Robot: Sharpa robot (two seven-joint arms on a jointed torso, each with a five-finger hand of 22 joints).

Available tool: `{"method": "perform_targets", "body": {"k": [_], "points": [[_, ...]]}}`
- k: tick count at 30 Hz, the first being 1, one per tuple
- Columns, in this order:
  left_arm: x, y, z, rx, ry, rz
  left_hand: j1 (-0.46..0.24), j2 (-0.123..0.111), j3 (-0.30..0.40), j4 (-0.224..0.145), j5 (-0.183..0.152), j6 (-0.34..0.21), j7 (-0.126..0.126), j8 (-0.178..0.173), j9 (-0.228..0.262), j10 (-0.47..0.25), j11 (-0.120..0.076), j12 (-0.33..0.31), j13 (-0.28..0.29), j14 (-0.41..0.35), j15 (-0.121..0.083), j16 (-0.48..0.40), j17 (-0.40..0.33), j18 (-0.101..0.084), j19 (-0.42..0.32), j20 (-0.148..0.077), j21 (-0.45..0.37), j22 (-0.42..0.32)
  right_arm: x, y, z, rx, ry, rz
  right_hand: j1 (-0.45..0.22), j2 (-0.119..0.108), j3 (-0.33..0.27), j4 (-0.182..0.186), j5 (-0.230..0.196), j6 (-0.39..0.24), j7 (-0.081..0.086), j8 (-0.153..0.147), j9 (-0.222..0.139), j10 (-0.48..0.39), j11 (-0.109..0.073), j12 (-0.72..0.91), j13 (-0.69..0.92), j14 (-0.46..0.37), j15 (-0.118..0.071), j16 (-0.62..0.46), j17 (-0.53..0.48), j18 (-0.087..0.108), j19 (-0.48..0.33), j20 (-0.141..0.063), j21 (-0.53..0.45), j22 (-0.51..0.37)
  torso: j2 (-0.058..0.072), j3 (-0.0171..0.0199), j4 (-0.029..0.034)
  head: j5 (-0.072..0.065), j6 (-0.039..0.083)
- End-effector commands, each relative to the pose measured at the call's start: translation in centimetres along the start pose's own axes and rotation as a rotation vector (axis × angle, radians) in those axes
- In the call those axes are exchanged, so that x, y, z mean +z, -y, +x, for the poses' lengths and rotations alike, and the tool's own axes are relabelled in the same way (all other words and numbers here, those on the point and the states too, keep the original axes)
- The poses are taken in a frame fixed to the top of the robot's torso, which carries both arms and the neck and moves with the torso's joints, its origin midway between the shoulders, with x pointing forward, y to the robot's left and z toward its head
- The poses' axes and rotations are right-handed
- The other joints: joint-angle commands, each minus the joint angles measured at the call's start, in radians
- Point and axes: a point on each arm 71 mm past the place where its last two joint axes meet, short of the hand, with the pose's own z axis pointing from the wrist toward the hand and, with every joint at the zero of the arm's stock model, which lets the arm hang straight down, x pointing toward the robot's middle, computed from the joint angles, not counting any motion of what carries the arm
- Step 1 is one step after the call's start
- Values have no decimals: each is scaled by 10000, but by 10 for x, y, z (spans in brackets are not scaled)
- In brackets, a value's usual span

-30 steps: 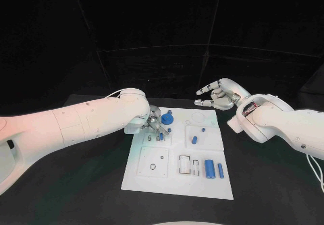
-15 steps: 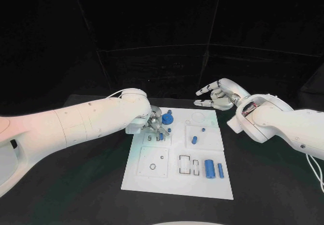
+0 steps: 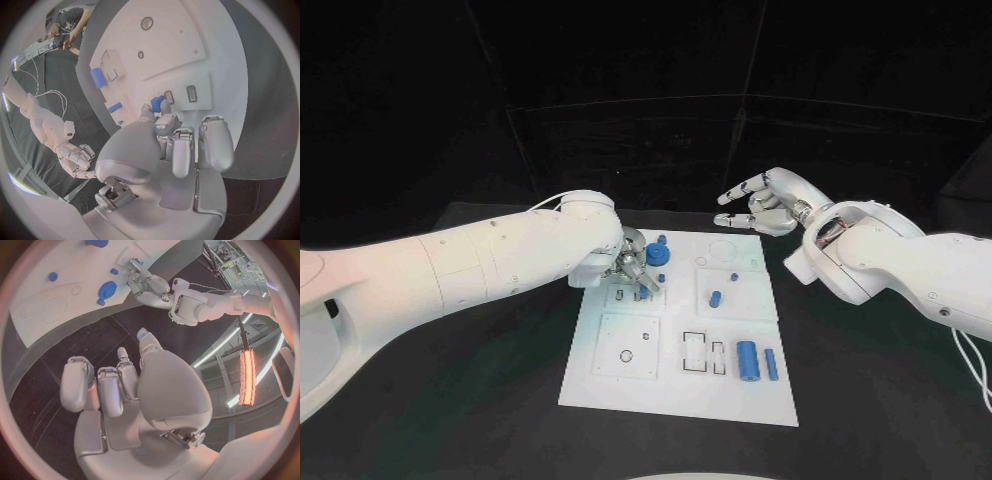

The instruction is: Assemble the parts on the task board

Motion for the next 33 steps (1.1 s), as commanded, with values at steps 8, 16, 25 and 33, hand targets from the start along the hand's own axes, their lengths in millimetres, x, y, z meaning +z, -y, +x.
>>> {"method": "perform_targets", "body": {"k": [8, 16, 25, 33], "points": [[0, 0, 2, -360, -198, 112, 1311, 484, 1266, -1143, 44, -324, -92, -237, -46, -136, -174, -90, -111, 1039, -155, 62, 2633, -120, 146, -115, -93, -185, 1, -1, 0, -52, -40, -32, -26, 112, -18, -65, 61, 58, -16, 64, 0, -49, -37, -37, 544, 687, -74, -42, 1055, -25, -61, -43, -44, -7, 9, -4, 0, -26, -2], [-4, -7, 3, -1389, -175, 361, 724, 54, 3175, -1741, 11, -328, 26, -386, -19, -179, -103, -236, -284, 1039, -38, 62, 2633, -99, 115, -75, -174, -227, 2, 0, -1, -65, -25, -6, -26, 112, -18, -65, 61, 58, -16, 64, 0, -49, -37, -37, 544, 687, -74, -42, 1055, -25, -61, -43, -44, -7, 5, -3, 16, -36, -42], [-12, -17, 5, -2314, 120, 586, -825, -1079, 6268, -2109, 10, -256, 13, -289, 230, -102, -72, -199, -364, 1039, -38, 62, 2633, -98, 129, -46, -229, -179, 4, 1, 0, -75, -23, 16, -26, 112, -18, -65, 61, 58, -16, 64, 0, -49, -37, -37, 544, 687, -74, -42, 1055, -25, -61, -43, -44, -7, 20, -3, 9, -62, -26], [-20, -25, 11, -3114, 574, 765, -1369, -1637, 7659, -2234, 45, -239, 15, -139, 431, -23, -78, -129, -343, 1039, -66, 62, 2633, -103, 143, -38, -261, -152, 4, 3, -2, -97, -36, 99, -17, 126, -19, -73, 76, 60, -17, 68, -1, -49, -39, -38, 543, 685, -76, -47, 1045, -23, -65, -45, -49, -18, 5, -3, 29, 22, -79]]}}
